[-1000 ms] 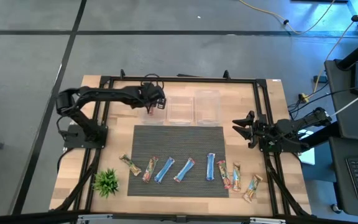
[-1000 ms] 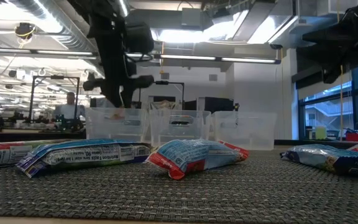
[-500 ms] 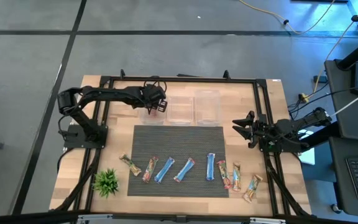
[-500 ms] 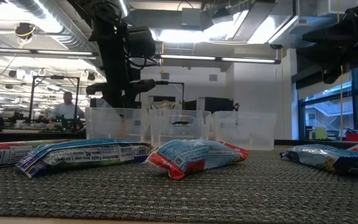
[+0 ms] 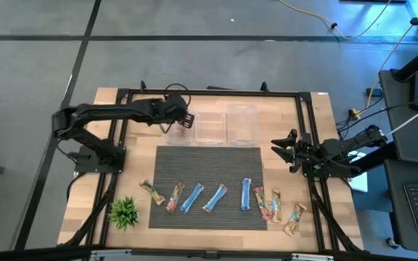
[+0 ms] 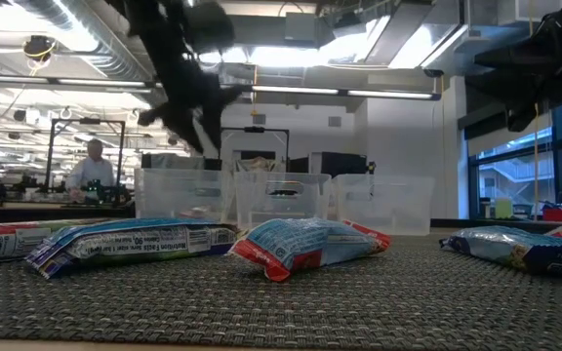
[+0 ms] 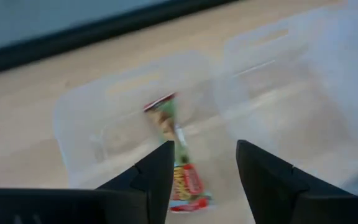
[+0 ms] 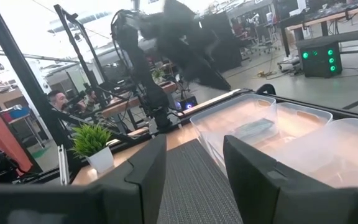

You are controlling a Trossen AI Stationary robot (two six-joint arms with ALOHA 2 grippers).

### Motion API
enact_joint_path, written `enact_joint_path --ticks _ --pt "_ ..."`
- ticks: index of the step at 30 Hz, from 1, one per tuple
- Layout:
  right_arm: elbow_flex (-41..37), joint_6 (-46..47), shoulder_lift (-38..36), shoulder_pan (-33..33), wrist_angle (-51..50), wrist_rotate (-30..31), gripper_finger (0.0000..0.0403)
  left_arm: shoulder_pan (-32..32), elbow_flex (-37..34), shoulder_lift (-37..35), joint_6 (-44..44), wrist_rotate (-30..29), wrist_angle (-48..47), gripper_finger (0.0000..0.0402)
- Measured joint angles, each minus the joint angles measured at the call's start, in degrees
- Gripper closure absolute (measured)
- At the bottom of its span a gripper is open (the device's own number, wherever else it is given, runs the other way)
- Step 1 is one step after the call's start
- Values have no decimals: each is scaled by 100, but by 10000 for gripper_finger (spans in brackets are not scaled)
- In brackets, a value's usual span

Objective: Pick and place Granola Bars by type
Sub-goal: Put the left orange granola bar into the middle transparent bin

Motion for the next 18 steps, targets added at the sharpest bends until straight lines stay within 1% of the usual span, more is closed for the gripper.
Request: enact_joint_path --ticks 4,8,11,14,18 --pt "0 -3 0 0 -7 0 240 -383 0 -702 -155 0 12 236" --pt "0 -23 0 0 -9 1 240 -1013 0 -1189 -581 -9 -104 235" --pt "0 -141 2 0 -7 0 240 -1610 0 -1302 -873 -8 -99 235" --pt "0 -223 1 0 -9 1 240 -2185 0 -1268 -1147 -21 -102 235" --pt "0 -294 0 0 -9 2 240 -2889 0 -1092 -1943 -296 -188 235"
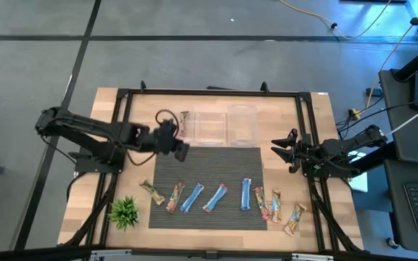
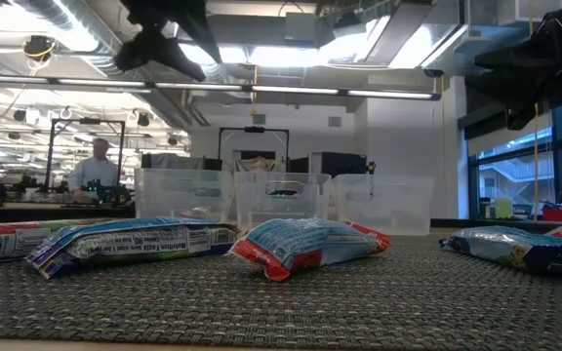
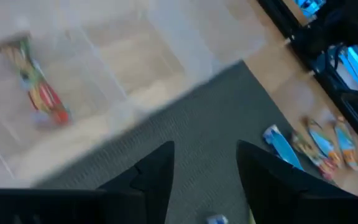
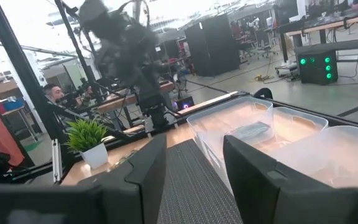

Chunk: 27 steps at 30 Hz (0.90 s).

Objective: Pick and place Granola Bars by type
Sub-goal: Put the left orange granola bar into the middle transparent bin

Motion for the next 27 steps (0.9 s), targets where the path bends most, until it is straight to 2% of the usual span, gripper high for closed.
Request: enact_joint_path --ticks 6,10,18,21,27 --pt "0 -4 2 0 0 -2 240 -962 0 360 -2121 -153 -1026 237" --pt "0 -8 1 0 -10 0 240 -1492 0 737 -3741 -52 -1717 235" --pt "0 -3 1 -1 -188 -1 240 -2069 0 1569 -6303 1011 -2512 235" --pt "0 8 0 0 -232 0 240 -2184 0 1806 -6866 1361 -2738 237" --pt "0 10 1 0 -236 0 240 -2116 -2 2062 -6809 1512 -2659 236"
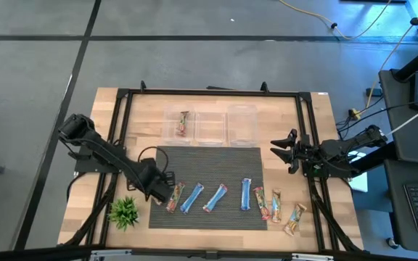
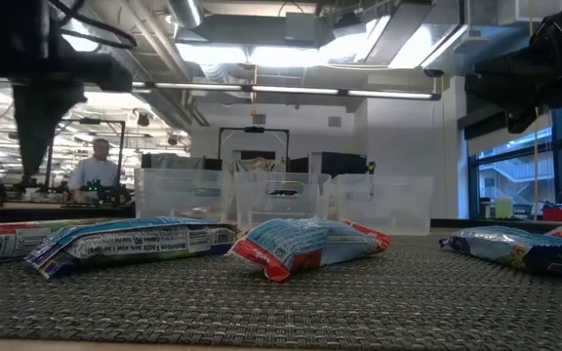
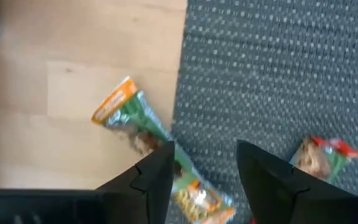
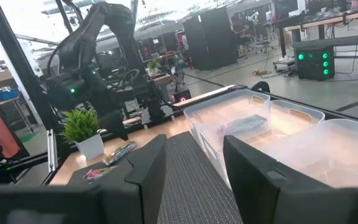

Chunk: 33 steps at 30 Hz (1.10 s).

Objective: Pick and place Granola Bars by type
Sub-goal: Put the left orange granola bar into the middle transparent bin

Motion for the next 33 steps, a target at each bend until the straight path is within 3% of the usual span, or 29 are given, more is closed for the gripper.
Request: enact_joint_path --ticks 12,28,33 --pt "0 -39 1 0 -7 0 240 9 0 50 1207 -57 -2 237" --pt "0 -44 0 -1 -9 0 240 -12 -158 50 766 428 -3 176" --pt "0 -160 1 0 -9 0 240 -51 -159 50 -66 428 -39 176"
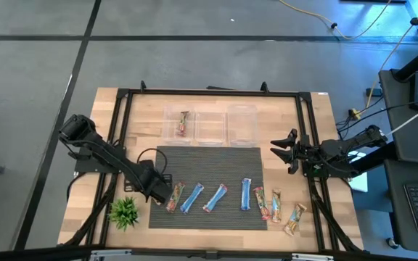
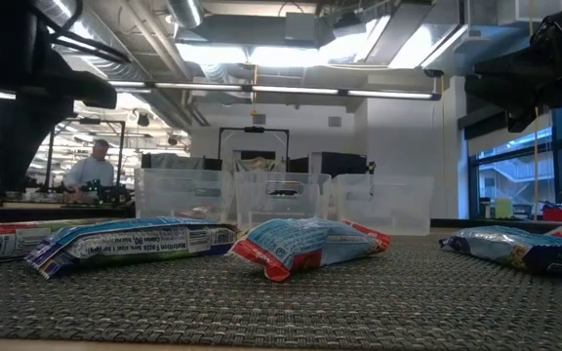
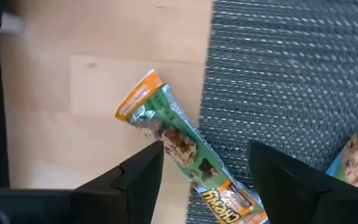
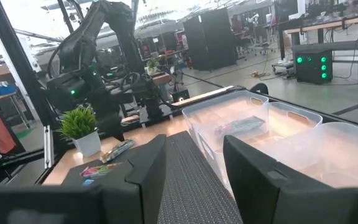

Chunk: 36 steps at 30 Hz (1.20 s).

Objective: Pick and place Granola Bars by type
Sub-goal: Put the left orange granola bar into the middle transparent bin

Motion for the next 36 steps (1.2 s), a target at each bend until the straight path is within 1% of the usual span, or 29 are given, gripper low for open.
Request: enact_joint_path --ticks 4,8,11,13,18,22,27,32,36 --pt "0 1 -2 0 0 0 240 -43 0 4 -392 -1 2 176" --pt "0 6 -2 0 0 0 240 -44 0 52 -416 103 10 176" --pt "0 7 -2 0 0 0 240 -44 0 192 -418 361 7 176" --pt "0 5 0 0 0 0 240 -45 0 300 -447 409 26 176" --pt "0 -11 -2 0 0 0 240 -44 0 525 -466 443 213 176" --pt "0 -9 -1 -1 0 0 240 -84 0 711 -503 672 419 176" --pt "0 -7 -1 -1 2 2 240 -114 0 874 -505 703 474 176" --pt "0 -14 0 0 0 2 240 -115 12 970 -409 615 519 177" --pt "0 -42 -2 0 0 2 240 -114 10 979 -366 598 587 191"
